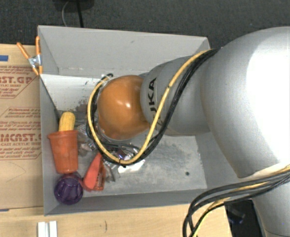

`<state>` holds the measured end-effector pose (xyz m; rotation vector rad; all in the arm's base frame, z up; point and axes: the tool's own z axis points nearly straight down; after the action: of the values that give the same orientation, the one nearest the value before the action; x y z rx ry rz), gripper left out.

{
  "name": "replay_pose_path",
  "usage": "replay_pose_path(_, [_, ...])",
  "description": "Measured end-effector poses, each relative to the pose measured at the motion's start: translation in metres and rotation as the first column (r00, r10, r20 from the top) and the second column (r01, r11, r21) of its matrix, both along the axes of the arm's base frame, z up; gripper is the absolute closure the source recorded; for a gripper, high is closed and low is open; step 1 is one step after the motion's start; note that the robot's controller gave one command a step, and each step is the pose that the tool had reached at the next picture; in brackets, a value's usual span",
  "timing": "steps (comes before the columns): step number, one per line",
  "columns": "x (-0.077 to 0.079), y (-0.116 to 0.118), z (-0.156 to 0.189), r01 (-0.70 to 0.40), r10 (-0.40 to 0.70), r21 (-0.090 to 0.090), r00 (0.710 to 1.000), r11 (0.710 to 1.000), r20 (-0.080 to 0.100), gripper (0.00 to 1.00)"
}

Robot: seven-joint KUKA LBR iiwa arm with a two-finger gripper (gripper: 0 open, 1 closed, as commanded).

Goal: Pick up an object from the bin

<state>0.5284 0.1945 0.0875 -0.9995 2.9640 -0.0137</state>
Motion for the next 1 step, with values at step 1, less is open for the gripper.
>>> replay_pose_path(1, [-0.0139,0.0007,-0.0174,-0.296,0.297,0.006,0.955,0.955,-0.007,1.0])
